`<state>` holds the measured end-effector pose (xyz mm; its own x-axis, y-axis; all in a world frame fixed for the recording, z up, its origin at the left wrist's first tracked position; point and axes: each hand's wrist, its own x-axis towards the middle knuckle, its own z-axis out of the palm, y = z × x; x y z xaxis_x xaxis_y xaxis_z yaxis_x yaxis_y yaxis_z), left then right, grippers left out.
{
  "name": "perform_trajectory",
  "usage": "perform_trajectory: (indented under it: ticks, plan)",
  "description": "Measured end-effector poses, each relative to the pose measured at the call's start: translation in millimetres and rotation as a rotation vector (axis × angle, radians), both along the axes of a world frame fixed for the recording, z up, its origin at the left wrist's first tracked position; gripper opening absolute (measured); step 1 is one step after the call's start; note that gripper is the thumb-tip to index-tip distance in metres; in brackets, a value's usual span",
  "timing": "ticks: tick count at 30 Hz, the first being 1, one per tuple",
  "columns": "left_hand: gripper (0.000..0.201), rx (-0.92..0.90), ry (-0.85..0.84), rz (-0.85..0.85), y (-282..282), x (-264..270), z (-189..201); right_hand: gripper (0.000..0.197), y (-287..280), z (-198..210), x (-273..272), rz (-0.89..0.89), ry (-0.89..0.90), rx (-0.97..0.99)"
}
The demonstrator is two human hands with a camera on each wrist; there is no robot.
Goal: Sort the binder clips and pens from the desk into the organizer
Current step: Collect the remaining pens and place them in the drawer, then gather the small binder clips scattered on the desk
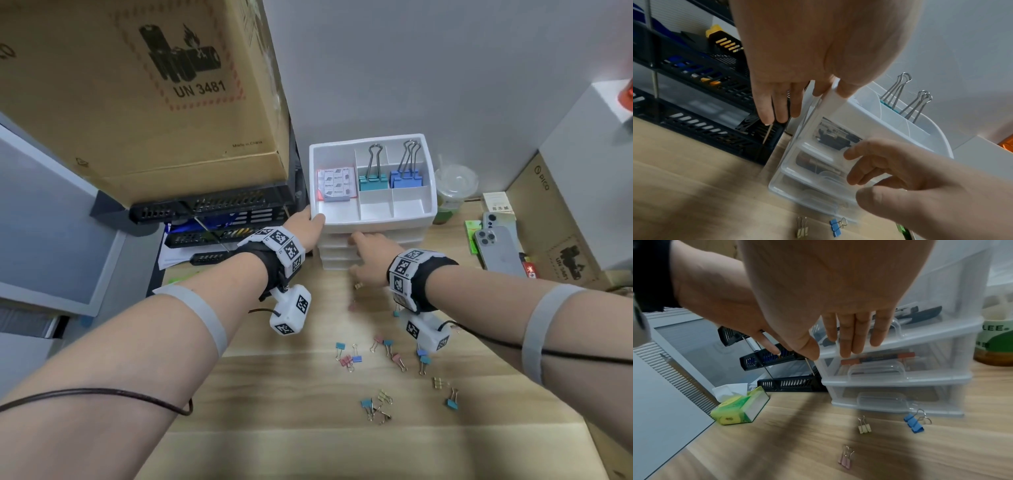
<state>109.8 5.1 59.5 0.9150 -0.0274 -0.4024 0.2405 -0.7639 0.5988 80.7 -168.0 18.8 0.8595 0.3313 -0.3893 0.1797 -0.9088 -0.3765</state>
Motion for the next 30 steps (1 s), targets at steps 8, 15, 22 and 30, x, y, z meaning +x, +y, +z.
perform_trajectory:
  ticks: [8, 15, 22, 30]
  plan:
    - [0.052, -0.118, 0.133, 0.239, 3, -52, -41, 0.025, -52, -29, -21, -0.073, 0.158, -0.078]
    - [0.019, 0.275, 0.436, -0.137, 9, -112, -105, 0.007, -105, -76, -76, -0.189, 0.303, -0.251]
    - [0.012, 0.282, 0.419, -0.221, -14, -150, -151, 0.017, -121, -107, -122, -0.354, 0.303, -0.164]
    - [0.008, 0.18, 0.174, -0.292, -61, -148, -163, 0.03, -105, -134, -142, -0.353, 0.24, -0.226]
